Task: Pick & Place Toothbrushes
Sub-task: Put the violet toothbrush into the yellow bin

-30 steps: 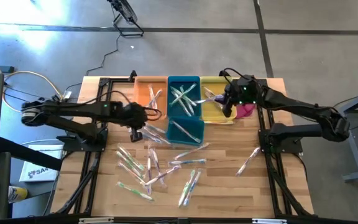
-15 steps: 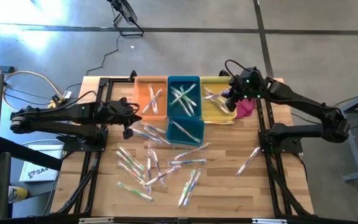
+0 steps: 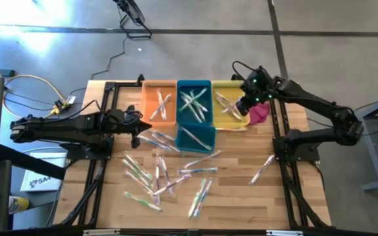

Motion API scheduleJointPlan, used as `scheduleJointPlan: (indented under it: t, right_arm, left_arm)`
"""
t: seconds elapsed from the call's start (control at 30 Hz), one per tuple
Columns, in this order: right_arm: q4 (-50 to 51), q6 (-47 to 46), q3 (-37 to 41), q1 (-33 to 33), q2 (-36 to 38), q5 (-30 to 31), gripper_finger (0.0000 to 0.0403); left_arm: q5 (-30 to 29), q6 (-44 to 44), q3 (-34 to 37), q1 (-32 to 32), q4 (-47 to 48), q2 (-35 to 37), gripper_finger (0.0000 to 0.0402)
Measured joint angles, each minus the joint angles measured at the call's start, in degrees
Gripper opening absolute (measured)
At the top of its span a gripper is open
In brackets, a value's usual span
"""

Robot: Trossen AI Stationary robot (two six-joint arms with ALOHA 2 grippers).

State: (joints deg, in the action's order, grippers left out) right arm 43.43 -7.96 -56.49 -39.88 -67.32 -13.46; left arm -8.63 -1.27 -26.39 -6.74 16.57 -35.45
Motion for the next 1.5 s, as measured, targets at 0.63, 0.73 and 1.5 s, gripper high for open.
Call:
scheduleJointPlan:
  t: [0.63,0.73,1.5]
  right_arm:
    - [-0.08,0.37,-0.02,-6.47,-13.66,-11.21,0.0040]
    - [-0.88,0.41,-0.02,-6.45,-15.19,-11.14,0.0040]
    - [-5.60,0.22,0.07,-6.27,-15.57,7.33,0.0203]
  left_arm:
    - [1.08,1.04,0.00,0.00,-0.60,-0.02,0.0000]
    - [1.08,1.04,-0.02,0.00,-0.60,-0.02,0.0000]
    - [1.10,1.03,-0.07,0.00,0.05,-0.06,0.0000]
